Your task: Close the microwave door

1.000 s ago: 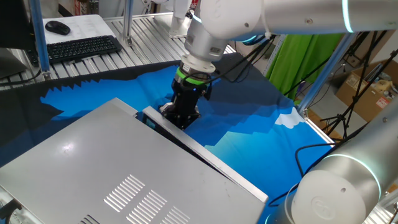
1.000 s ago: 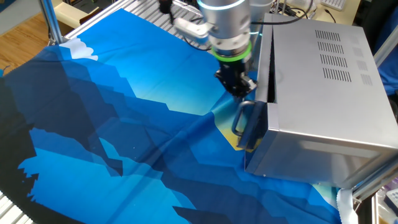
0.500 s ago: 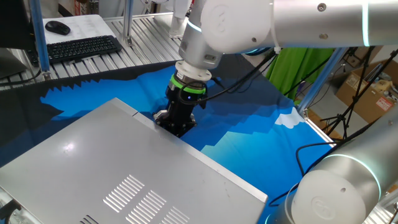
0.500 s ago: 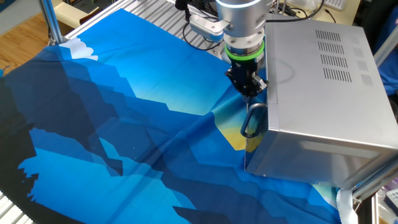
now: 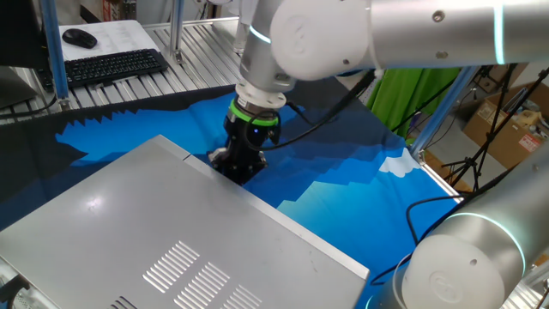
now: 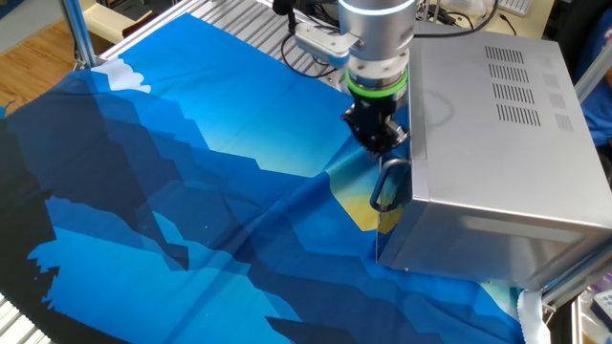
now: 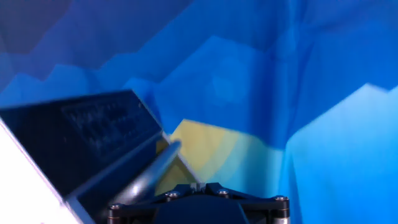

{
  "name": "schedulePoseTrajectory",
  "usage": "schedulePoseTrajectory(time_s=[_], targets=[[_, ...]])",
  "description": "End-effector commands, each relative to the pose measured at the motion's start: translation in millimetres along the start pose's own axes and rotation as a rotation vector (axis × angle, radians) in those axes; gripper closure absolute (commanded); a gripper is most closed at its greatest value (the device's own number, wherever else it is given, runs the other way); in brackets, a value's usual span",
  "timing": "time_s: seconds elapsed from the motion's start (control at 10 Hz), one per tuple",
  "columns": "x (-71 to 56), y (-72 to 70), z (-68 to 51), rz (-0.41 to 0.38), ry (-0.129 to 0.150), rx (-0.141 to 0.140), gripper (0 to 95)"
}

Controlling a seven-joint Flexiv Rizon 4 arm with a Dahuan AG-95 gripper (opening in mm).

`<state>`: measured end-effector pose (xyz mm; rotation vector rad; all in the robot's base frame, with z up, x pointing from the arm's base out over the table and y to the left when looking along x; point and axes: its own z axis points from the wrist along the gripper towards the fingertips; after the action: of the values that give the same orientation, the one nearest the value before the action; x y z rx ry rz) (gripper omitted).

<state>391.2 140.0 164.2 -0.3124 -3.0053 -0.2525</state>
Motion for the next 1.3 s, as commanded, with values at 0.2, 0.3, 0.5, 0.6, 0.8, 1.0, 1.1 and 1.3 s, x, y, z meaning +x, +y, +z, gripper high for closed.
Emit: schedulePoseTrajectory(time_s=[0.2, 0.3, 0.5, 0.6, 0.8, 1.0, 1.1, 1.3], targets=[[-38.1, -8.6, -4.2, -0.041, -0.076, 0.053, 95.0], [-56.4, -20.5, -6.1, -0.079, -0.09, 0.065, 95.0], [-86.5, -54.9, -9.2, -0.196, -0.083, 0.072, 95.0], [-101.8, -77.8, -12.8, -0.249, -0.083, 0.078, 95.0], [-118.9, -97.8, -25.3, -0.283, -0.081, 0.094, 95.0], [-128.0, -106.5, -36.5, -0.287, -0.084, 0.112, 95.0], [-129.5, -114.2, -37.3, -0.289, -0.083, 0.113, 95.0], [-129.4, -127.6, -36.9, -0.297, -0.081, 0.118, 95.0]])
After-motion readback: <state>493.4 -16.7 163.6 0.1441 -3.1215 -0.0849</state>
